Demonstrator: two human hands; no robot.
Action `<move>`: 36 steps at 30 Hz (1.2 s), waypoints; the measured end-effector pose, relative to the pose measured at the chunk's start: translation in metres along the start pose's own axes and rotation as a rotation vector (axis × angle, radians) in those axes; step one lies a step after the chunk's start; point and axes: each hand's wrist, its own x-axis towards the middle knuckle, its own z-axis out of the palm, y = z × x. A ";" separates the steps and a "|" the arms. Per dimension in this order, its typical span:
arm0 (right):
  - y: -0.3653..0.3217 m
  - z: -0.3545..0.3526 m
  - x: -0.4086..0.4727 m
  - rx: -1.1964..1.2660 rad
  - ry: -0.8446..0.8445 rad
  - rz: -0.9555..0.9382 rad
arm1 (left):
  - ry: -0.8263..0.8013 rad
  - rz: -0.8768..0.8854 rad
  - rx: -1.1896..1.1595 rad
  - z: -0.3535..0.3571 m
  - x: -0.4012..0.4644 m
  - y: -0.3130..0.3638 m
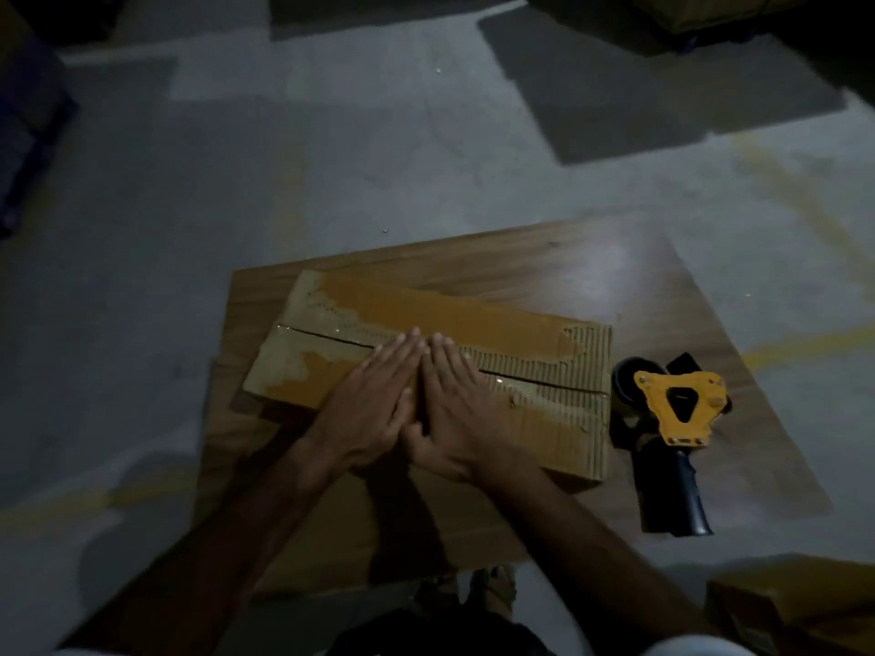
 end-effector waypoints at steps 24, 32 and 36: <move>-0.134 0.061 0.092 -0.022 0.109 0.055 | 0.008 -0.151 0.298 -0.034 -0.049 -0.130; -0.132 0.080 0.002 0.281 0.698 0.658 | 0.091 0.060 0.048 -0.088 0.032 -0.181; -0.139 0.089 0.007 0.523 0.734 0.778 | -0.154 0.027 -0.070 -0.096 0.053 -0.201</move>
